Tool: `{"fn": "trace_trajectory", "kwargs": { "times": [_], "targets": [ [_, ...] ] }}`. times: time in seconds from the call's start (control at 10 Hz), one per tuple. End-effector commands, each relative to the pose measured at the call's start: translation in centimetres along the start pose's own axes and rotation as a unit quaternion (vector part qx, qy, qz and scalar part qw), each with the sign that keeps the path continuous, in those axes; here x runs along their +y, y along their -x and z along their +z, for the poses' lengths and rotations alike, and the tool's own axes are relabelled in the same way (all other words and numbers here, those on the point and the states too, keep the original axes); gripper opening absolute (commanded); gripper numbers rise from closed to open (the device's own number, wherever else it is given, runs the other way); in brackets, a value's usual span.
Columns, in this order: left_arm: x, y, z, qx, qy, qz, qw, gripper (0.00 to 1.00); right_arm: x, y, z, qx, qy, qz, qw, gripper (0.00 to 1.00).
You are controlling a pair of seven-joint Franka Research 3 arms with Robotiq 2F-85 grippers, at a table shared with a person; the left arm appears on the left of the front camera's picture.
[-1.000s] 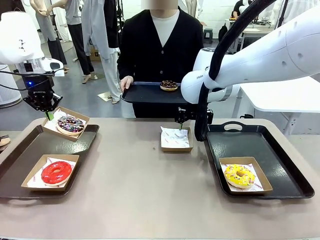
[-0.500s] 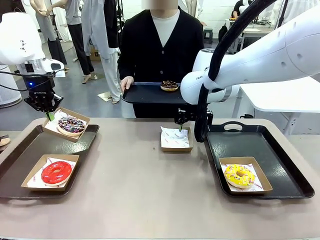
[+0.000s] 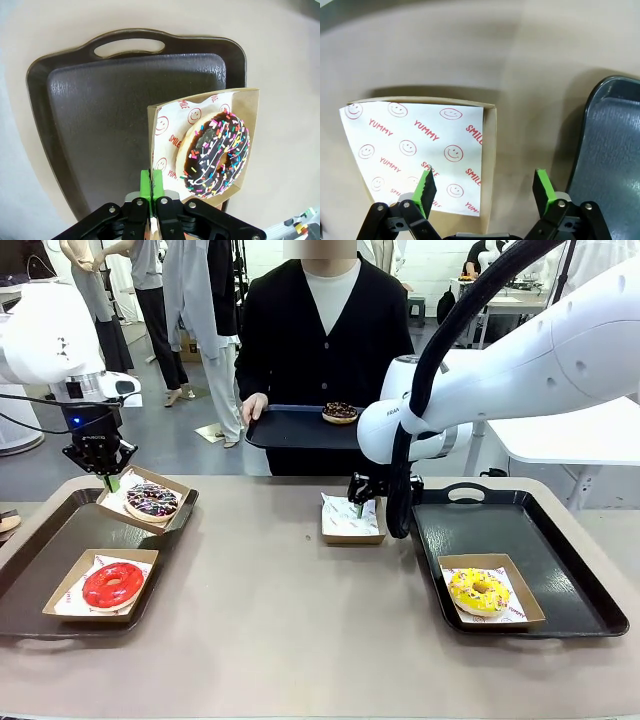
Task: Individually package the donuts and arrange them on the tray.
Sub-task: Place the picked Paper togo box on the Handle tray while simultaneously picking up another Paper togo box from the table with the other hand.
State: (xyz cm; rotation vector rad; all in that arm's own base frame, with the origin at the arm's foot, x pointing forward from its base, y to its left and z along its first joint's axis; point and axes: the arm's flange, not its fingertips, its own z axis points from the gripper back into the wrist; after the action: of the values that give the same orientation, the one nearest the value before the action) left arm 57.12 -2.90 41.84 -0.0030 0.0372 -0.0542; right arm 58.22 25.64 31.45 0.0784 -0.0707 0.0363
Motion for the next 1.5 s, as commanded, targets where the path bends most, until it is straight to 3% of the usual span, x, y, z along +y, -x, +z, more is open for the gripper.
{"fn": "trace_trajectory", "kwargs": {
  "times": [0.0, 1.0, 1.1, 1.2, 1.3, 1.4],
  "targets": [
    [0.0, -0.3, 0.2, -0.008, 0.003, 0.002, 1.000, 0.01, 0.5, -0.5, -0.7, -0.012, 0.011, -0.014, 1.000, 1.00],
    [-0.3, -2.2, -2.9, 0.010, -0.019, 0.035, 0.999, 0.01, 0.2, -0.9, -0.9, -0.015, 0.000, -0.016, 1.000, 1.00],
    [-0.2, -2.4, -3.1, 0.011, -0.023, 0.046, 0.999, 0.01, 0.2, -0.8, -0.7, -0.023, -0.002, -0.015, 1.000, 0.93],
    [-0.2, -2.5, -3.3, 0.007, -0.029, 0.058, 0.998, 0.01, 0.2, -0.8, -0.5, -0.030, -0.002, -0.016, 0.999, 0.45],
    [-0.2, -2.6, -3.3, -0.001, -0.034, 0.074, 0.997, 0.01, 0.2, -0.7, -0.3, -0.036, 0.004, -0.027, 0.999, 0.34],
    [-0.3, -2.6, -3.4, -0.004, -0.040, 0.078, 0.996, 0.01, 0.2, -0.6, -0.3, -0.043, 0.010, -0.033, 0.999, 0.00]
  ]
}}
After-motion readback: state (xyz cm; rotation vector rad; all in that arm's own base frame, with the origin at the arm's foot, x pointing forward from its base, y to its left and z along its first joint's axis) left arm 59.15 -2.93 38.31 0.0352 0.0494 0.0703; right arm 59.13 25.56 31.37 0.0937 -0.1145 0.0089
